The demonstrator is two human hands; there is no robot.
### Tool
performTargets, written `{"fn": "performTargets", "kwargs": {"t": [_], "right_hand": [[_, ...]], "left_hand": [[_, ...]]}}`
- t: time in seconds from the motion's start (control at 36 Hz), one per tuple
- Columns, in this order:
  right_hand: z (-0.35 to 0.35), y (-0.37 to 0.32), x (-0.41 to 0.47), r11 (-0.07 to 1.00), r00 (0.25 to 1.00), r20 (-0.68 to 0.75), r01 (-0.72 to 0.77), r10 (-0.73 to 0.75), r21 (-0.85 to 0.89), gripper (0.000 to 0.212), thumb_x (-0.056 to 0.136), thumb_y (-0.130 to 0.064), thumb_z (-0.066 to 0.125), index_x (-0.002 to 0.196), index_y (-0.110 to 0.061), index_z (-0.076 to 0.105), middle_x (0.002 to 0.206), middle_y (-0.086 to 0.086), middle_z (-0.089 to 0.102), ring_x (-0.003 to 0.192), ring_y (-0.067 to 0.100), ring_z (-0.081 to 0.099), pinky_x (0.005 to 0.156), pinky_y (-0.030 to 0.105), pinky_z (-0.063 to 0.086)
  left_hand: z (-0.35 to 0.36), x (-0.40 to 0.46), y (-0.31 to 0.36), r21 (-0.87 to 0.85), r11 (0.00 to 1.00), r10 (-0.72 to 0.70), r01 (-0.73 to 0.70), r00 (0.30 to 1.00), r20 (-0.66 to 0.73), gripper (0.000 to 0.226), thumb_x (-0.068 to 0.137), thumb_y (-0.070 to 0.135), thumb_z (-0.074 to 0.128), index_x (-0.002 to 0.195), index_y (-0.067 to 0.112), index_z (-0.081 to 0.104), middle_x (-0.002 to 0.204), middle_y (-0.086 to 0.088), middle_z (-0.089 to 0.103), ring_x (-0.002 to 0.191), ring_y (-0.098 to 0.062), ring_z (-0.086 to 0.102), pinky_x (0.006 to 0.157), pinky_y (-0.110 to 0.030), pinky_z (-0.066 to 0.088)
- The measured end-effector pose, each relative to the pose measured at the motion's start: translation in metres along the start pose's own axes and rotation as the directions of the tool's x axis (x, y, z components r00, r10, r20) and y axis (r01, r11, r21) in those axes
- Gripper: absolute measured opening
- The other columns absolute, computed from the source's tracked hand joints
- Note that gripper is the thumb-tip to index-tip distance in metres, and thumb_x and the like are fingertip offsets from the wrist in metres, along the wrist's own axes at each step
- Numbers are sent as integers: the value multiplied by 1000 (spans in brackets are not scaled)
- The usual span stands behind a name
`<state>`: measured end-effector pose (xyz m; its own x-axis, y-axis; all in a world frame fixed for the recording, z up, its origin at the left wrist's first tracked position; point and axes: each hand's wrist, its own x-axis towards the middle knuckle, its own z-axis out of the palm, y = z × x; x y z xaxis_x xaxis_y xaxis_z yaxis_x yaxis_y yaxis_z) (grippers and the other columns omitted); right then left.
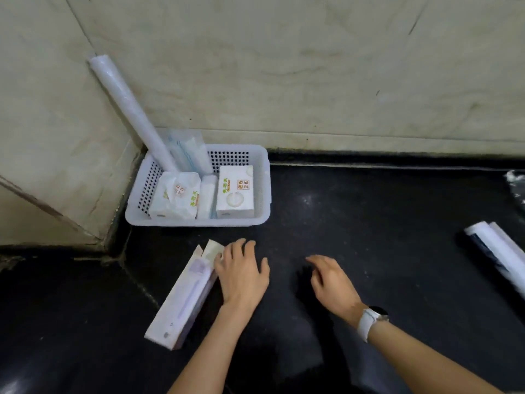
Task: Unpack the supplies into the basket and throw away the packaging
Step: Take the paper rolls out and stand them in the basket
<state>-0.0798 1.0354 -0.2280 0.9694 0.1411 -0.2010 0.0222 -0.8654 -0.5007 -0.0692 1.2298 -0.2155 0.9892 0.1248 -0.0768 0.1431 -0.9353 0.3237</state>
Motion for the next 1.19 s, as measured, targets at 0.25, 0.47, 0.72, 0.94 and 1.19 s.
{"fn": "performTargets", "kwargs": {"t": [0.25, 0.47, 0.72, 0.94, 1.19], "right_hand": [[-43, 91, -80, 926, 924, -80, -366, 373, 89, 35, 88, -6, 45, 122, -10, 54, 125, 9, 58, 117, 26, 51, 101, 28, 36], [-114, 191, -135, 829, 783, -274, -541, 558, 143, 39, 85, -7, 47, 122, -12, 54, 127, 7, 55, 119, 25, 49, 103, 33, 37], [-190, 324, -116, 691, 682, -391, -708, 618, -143, 86, 78, -42, 64, 144, -8, 20, 149, 12, 30, 138, 30, 27, 112, 50, 20], [-192, 382, -98, 727, 742, -125, -670, 658, -153, 72, 77, -40, 60, 136, -15, 27, 129, 12, 49, 115, 33, 50, 92, 44, 46], [-180, 315, -75, 842, 892, -25, -417, 452, 341, 60, 76, -40, 66, 127, -21, 40, 118, 2, 55, 101, 20, 56, 82, 27, 45]], "left_hand": [[43, -1, 114, -122, 940, 339, -318, 905, 258, 45, 92, 35, 45, 134, 19, 41, 138, -1, 44, 129, -22, 37, 106, -42, 28], [97, -9, 250, -162, 855, 502, -492, 711, 493, 56, 92, 39, 44, 142, 20, 28, 148, -5, 30, 134, -29, 29, 107, -49, 29], [165, -13, 336, -22, 863, 389, -504, 638, 665, 84, 82, 61, 48, 146, 37, -2, 157, -2, -18, 141, -33, -21, 109, -64, -5], [187, -14, 336, 82, 864, 326, -497, 675, 662, 94, 77, 67, 50, 143, 43, -12, 153, -1, -31, 137, -34, -30, 106, -67, -10], [137, -8, 370, -666, 705, 286, 244, 762, 581, 52, 86, 42, 58, 132, 20, 47, 130, 3, 56, 114, -7, 54, 100, -26, 41]]}}
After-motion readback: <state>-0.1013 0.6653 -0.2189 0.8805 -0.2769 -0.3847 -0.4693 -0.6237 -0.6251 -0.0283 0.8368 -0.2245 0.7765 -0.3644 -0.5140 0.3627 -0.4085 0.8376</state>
